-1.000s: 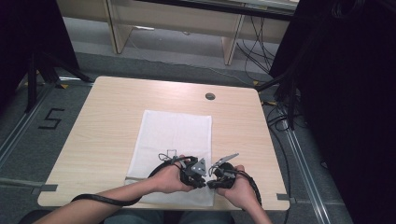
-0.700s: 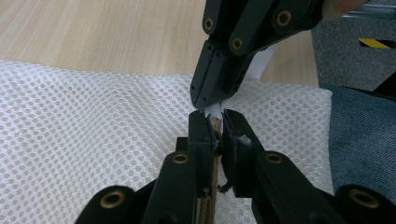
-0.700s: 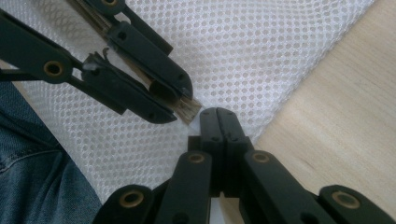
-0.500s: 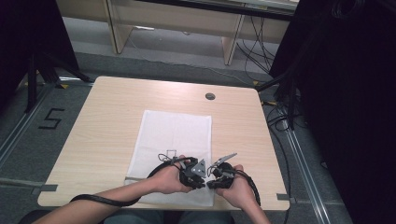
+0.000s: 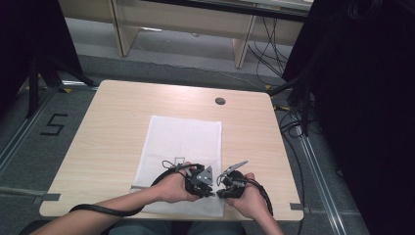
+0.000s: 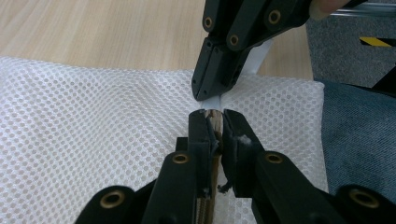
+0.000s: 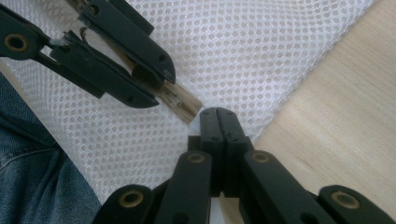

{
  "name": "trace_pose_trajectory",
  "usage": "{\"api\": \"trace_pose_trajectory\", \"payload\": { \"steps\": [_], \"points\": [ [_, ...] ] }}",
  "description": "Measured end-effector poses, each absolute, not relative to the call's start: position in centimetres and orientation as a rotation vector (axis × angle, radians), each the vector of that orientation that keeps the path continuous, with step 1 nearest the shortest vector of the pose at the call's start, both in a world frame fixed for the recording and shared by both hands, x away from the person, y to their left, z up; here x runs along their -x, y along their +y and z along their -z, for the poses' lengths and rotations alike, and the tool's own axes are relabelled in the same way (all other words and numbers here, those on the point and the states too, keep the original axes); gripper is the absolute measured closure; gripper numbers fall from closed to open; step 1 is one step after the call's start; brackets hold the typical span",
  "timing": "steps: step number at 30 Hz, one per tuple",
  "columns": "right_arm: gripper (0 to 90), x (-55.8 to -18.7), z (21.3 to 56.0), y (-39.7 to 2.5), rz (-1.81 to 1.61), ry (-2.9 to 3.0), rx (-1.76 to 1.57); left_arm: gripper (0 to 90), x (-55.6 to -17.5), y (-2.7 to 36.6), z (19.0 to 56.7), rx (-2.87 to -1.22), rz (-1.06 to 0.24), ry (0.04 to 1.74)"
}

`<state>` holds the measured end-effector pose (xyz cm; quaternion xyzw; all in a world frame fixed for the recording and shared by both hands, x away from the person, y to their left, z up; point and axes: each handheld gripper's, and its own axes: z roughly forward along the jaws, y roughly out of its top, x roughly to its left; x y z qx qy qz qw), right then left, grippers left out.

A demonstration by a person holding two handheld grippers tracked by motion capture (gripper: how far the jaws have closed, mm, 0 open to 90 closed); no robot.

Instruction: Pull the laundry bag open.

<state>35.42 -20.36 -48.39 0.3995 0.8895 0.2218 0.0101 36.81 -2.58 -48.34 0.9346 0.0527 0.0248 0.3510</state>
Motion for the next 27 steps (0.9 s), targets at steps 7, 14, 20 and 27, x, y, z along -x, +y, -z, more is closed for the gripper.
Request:
{"api": "trace_pose_trajectory", "payload": {
  "steps": [7,14,20,27],
  "points": [
    [90.0,-35.49,48.42,-20.4,-0.693,2.777,-1.251,82.0,-36.55,-2.4,48.07,-2.422,-0.081,0.128],
    [90.0,-35.46,48.41,-20.39,-0.694,2.777,-1.242,82.0,-36.56,-2.2,47.98,-2.419,-0.077,0.136],
    [90.0,-35.43,48.41,-20.4,-0.693,2.775,-1.247,82.0,-36.52,-2.17,47.98,-2.42,-0.07,0.14],
    [90.0,-35.42,48.41,-20.4,-0.693,2.774,-1.246,82.0,-36.48,-1.66,47.72,-2.418,-0.088,0.132]
  ]
}}
